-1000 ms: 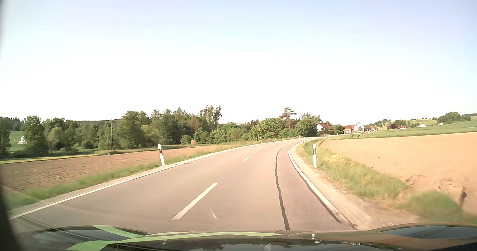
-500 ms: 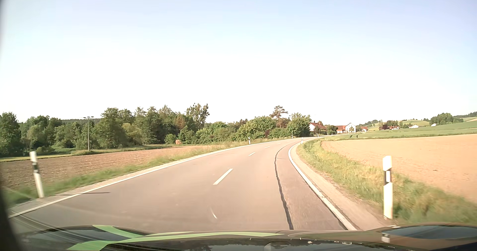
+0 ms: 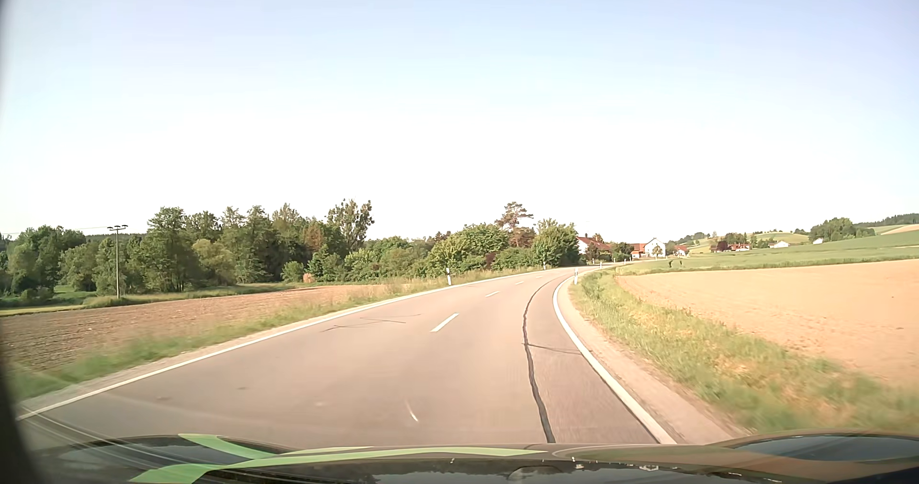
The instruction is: Follow the waypoints while adhering to traffic rules and regulations
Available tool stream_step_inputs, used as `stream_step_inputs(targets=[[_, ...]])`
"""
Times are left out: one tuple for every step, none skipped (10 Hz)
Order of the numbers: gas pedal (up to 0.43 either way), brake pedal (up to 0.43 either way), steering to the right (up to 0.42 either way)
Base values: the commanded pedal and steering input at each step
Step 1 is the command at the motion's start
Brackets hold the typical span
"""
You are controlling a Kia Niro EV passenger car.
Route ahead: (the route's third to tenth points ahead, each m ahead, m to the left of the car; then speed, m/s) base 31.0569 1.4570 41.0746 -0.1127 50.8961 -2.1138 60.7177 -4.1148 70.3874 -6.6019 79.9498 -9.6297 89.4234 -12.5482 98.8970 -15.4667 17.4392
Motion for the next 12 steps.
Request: stream_step_inputs(targets=[[0.138,0.0,0.023],[0.138,0.0,0.023],[0.138,0.0,0.023],[0.138,0.0,0.021],[0.15,0.0,0.02],[0.15,0.0,0.02],[0.15,0.0,0.02],[0.15,0.0,0.02],[0.15,0.0,0.02],[0.15,0.0,0.02],[0.15,0.0,0.019],[0.169,0.0,0.019]])
